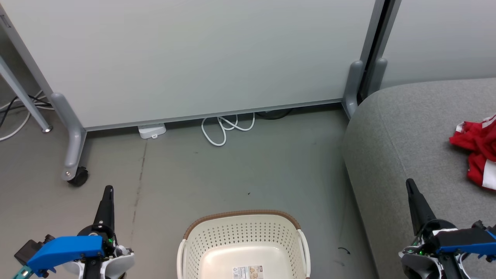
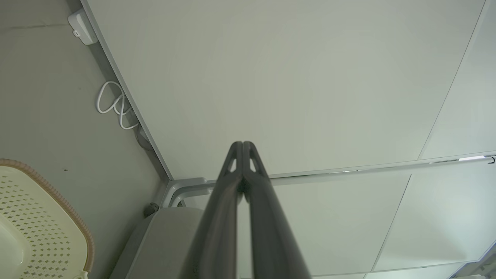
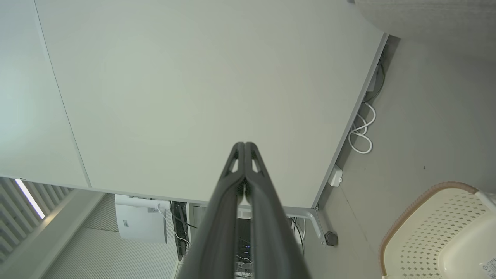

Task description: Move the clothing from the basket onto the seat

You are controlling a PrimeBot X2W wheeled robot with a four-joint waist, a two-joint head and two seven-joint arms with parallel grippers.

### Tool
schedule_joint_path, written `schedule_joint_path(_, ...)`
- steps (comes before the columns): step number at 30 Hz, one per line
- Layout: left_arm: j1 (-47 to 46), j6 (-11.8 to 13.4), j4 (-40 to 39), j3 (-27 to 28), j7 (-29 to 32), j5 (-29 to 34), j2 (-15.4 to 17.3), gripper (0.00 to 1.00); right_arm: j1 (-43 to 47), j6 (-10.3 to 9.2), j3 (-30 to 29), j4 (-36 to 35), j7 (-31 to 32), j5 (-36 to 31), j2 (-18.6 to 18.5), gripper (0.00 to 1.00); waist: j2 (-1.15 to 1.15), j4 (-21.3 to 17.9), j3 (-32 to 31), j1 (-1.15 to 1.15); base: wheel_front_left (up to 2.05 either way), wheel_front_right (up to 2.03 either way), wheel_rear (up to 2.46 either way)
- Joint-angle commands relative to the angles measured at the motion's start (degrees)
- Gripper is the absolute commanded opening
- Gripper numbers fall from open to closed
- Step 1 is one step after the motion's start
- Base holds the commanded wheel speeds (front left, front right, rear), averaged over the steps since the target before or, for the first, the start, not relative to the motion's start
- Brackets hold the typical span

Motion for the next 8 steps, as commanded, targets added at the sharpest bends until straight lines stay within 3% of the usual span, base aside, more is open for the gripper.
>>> schedule_joint_path(1, -1.1, -0.1, -0.5, 0.5, 0.4, -1.3, -0.1, 0.00, -0.9, 0.04, -0.2, -0.3, 0.3, 1.6, -0.2, 0.00, 0.00, 0.0, 0.0, 0.00, 0.00, 0.00, 0.00)
schedule_joint_path(8, -1.2, -0.1, -0.8, 0.8, 1.2, -3.7, -0.2, 0.00, -1.0, 0.04, -0.4, -0.3, 0.6, 4.4, -0.2, 0.00, 0.00, -0.1, -0.1, 0.00, 0.00, 0.00, 0.00)
